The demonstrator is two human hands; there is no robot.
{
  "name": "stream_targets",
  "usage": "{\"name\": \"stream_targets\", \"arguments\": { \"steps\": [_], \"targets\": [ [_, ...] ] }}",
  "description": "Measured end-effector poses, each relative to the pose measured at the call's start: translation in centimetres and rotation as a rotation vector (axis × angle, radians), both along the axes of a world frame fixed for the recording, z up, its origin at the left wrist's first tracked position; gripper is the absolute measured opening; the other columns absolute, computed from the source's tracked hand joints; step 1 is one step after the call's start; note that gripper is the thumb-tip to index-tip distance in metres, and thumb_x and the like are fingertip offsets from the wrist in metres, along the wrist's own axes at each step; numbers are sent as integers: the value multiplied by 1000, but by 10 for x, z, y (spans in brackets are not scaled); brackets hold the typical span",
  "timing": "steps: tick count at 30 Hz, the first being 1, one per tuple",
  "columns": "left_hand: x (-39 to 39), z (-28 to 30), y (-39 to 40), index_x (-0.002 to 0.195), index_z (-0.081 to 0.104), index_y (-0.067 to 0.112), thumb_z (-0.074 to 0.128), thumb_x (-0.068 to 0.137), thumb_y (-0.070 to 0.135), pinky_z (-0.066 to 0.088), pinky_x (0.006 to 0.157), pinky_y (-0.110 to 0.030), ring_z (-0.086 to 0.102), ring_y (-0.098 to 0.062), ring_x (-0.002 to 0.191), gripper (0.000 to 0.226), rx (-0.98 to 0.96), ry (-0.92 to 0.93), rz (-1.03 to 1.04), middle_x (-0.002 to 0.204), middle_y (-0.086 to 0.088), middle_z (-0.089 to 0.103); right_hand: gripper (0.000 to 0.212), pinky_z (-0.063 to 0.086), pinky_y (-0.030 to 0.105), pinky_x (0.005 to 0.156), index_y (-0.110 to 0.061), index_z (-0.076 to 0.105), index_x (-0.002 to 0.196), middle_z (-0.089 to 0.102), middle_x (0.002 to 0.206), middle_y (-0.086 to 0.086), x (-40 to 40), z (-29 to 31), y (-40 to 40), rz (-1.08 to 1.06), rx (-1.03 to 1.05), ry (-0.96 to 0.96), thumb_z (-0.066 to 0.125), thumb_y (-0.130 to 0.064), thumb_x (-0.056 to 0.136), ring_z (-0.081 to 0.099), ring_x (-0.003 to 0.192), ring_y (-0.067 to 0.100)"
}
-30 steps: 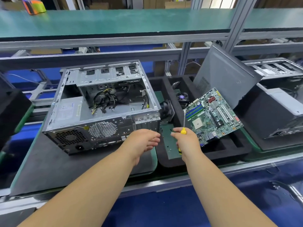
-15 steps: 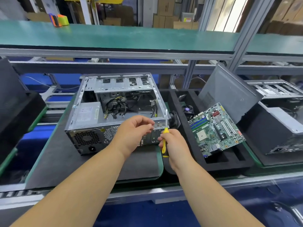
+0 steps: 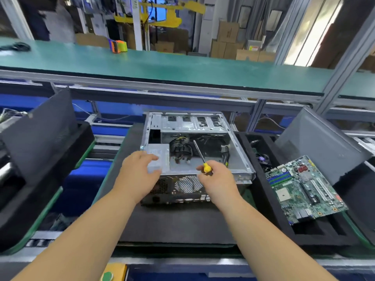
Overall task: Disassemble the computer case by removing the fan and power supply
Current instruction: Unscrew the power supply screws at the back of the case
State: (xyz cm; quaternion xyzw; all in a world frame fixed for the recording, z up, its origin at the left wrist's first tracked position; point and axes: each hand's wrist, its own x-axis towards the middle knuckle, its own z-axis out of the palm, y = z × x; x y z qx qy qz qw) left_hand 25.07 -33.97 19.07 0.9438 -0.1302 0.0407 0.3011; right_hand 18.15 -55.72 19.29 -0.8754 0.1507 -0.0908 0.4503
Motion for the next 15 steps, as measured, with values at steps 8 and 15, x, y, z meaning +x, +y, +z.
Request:
{"name": "stream_targets", "arguments": {
  "steps": [8, 15],
  "targets": [
    [6, -18, 21, 150, 31, 41, 63, 87, 52, 39, 102, -29, 48, -17, 127, 71, 23, 267, -12, 151, 2, 34, 23, 46, 35, 70, -13, 66, 96, 59, 91, 4, 22, -14, 13, 29, -349, 111, 71, -33, 88, 58, 83, 25],
    [1, -19, 14, 150, 30, 42, 77, 74, 53, 38, 108, -30, 41, -13, 135, 90, 74, 216, 38, 147, 9, 44, 25, 47, 34, 68, -9, 67, 91, 63, 87, 6, 27, -19, -2, 102, -324, 70, 71, -34, 87, 59, 79, 24]
  ]
}}
